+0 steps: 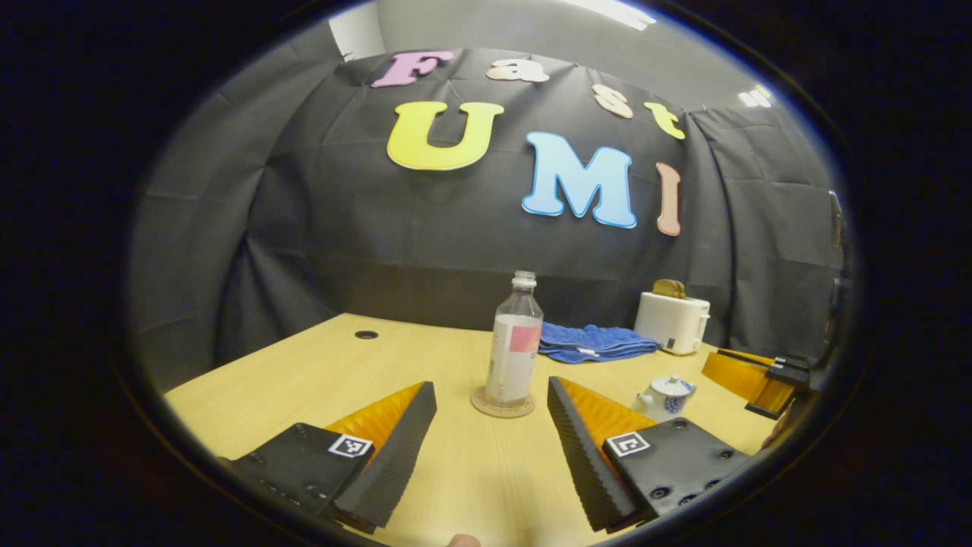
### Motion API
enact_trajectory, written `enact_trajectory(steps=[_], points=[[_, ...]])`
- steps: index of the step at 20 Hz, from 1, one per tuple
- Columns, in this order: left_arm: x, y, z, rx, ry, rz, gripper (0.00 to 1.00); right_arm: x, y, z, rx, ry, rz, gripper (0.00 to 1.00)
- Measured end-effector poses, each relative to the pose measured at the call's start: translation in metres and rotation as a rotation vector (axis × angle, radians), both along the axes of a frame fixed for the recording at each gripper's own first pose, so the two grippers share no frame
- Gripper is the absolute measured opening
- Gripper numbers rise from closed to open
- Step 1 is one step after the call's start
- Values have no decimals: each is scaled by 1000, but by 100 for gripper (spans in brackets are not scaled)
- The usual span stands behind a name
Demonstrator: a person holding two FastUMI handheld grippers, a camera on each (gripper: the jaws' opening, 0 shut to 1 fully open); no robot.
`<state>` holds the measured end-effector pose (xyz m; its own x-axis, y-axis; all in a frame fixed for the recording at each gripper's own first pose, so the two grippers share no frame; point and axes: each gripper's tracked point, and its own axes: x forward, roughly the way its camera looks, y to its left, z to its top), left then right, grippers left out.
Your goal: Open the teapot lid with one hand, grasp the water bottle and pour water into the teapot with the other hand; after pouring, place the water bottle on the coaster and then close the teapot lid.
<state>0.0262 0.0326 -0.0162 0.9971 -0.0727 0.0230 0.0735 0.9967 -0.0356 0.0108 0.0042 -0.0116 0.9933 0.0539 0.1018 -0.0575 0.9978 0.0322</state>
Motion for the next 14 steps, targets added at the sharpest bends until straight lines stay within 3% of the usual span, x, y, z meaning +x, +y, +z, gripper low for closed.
enact_trajectory(steps=[4,14], points=[[-12,-1,-5,57,-17,37,99,-8,-1,-6,-17,6,-9,25],[-24,-2,-16,84,-37,69,99,-12,-8,-17,-35,4,-54,25]])
